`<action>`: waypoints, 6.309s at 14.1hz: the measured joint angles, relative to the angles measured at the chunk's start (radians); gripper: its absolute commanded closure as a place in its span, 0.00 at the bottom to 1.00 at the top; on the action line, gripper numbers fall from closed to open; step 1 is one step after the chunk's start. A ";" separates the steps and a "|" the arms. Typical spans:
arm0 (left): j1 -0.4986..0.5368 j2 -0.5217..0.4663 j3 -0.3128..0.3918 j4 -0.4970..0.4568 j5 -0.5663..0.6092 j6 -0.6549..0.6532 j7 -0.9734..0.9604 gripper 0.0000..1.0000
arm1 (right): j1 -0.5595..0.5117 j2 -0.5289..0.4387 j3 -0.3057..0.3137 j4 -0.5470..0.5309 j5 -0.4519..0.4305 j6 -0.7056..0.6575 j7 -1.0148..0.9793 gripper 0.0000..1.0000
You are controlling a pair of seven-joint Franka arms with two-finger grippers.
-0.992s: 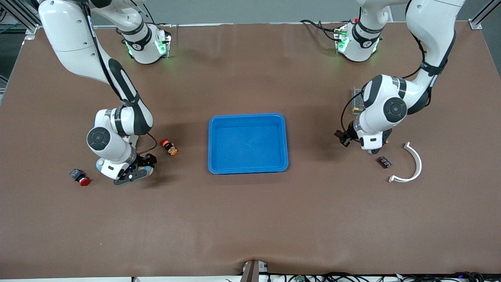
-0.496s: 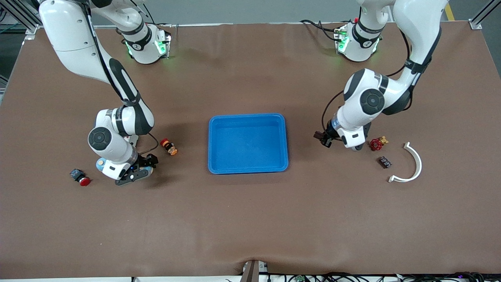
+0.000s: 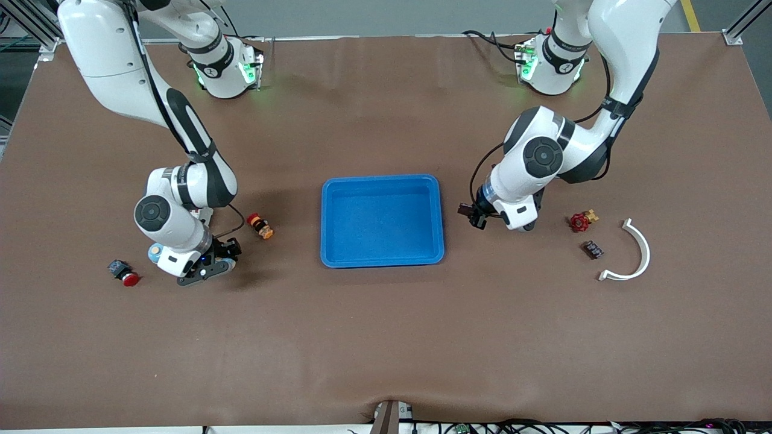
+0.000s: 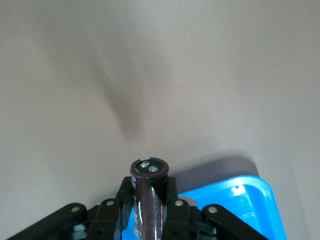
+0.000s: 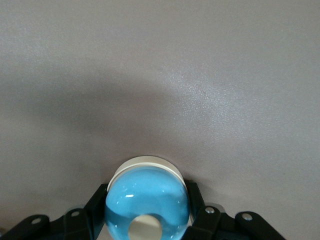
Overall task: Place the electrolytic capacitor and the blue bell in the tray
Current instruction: 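Drop the capacitor in the tray while the right gripper carries the bell, then set the bell in the tray while the left gripper reaches the capacitor, then grip the second capacitor with the left gripper while the right gripper returns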
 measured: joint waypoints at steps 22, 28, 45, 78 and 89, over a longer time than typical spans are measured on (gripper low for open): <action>-0.221 0.313 0.016 0.196 0.015 -0.001 -0.420 0.00 | 0.404 -0.064 0.037 0.254 0.050 -0.429 0.991 0.45; -0.211 0.277 0.024 0.247 0.020 -0.064 -0.420 0.00 | 0.477 -0.036 0.037 0.181 0.050 -0.276 1.102 0.45; 0.045 0.214 0.034 0.374 0.193 -0.353 -0.035 0.00 | 0.587 0.022 0.035 0.088 0.050 -0.110 1.182 0.00; 0.424 0.260 0.040 0.157 0.568 -0.190 0.531 0.23 | 0.045 -0.369 -0.004 0.153 -0.071 -0.618 0.038 0.00; 0.434 0.260 0.015 0.148 0.567 -0.171 0.530 1.00 | -0.180 -0.293 -0.003 0.103 -0.070 -0.445 -0.466 0.00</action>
